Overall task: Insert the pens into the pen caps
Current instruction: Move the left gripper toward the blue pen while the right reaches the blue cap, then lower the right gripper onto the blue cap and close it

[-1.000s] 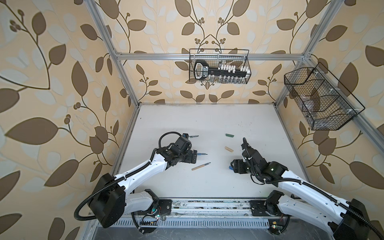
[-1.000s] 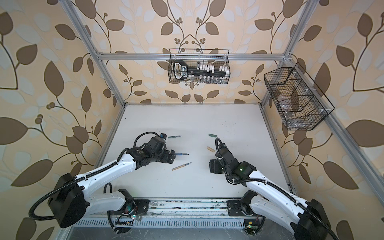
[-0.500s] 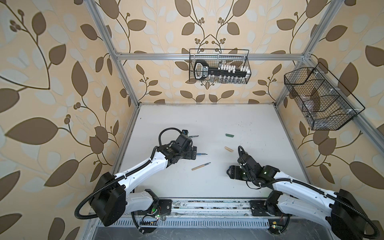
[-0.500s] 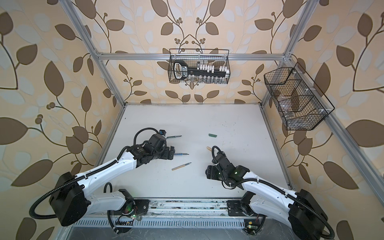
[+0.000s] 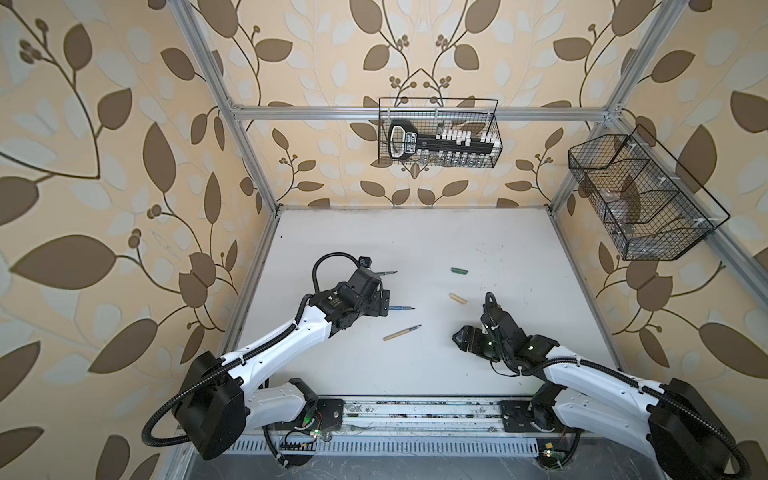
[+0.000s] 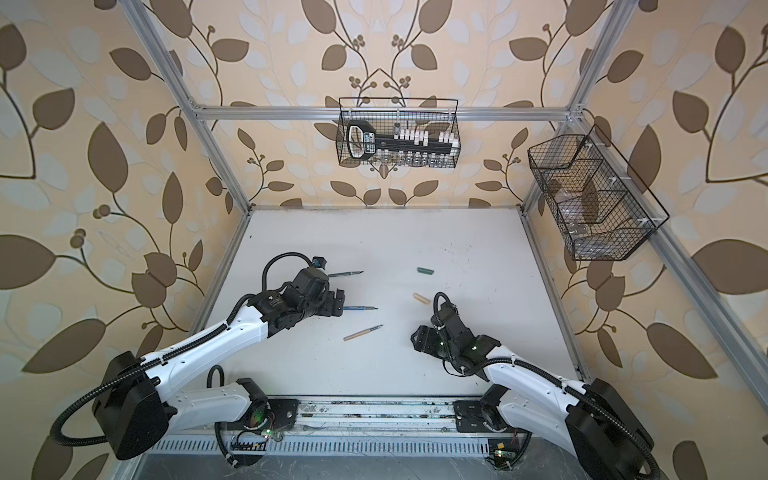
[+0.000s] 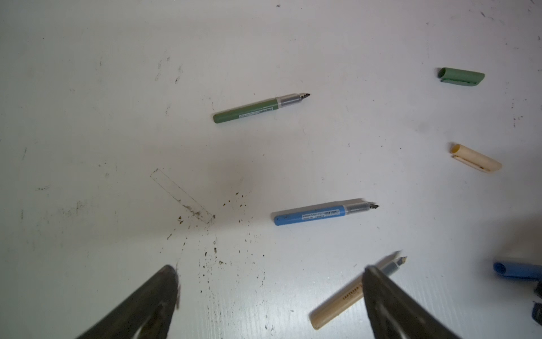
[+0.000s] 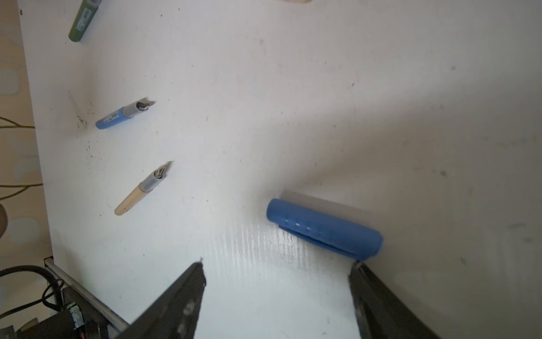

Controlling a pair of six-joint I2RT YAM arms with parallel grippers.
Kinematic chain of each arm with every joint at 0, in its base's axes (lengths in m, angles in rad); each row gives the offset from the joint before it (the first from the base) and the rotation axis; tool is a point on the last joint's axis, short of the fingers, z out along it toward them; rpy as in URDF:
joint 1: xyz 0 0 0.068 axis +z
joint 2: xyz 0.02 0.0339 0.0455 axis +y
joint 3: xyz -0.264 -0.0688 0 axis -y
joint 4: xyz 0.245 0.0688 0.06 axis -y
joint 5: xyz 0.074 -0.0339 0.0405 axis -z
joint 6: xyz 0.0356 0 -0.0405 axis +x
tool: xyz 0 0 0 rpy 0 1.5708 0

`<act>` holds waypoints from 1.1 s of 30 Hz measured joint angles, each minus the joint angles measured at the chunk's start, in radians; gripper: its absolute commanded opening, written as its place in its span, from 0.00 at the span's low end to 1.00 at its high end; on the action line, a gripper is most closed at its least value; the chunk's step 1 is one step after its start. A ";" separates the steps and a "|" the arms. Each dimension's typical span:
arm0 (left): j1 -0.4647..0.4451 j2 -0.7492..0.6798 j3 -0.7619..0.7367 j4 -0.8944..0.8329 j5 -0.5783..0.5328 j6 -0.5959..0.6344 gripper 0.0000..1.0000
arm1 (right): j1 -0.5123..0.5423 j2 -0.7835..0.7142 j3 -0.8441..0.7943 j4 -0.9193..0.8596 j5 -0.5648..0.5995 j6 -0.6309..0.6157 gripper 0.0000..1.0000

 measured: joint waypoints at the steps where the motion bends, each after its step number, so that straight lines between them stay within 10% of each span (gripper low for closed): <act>1: 0.000 -0.001 0.000 -0.002 -0.005 0.000 0.99 | -0.014 -0.004 -0.004 0.004 -0.003 -0.002 0.80; 14: 0.000 -0.002 -0.001 -0.005 -0.019 -0.004 0.99 | -0.106 0.135 0.066 0.047 -0.053 -0.127 0.78; 33: 0.000 -0.103 -0.066 -0.010 -0.043 -0.024 0.99 | 0.036 0.431 0.459 -0.146 0.036 -0.299 0.68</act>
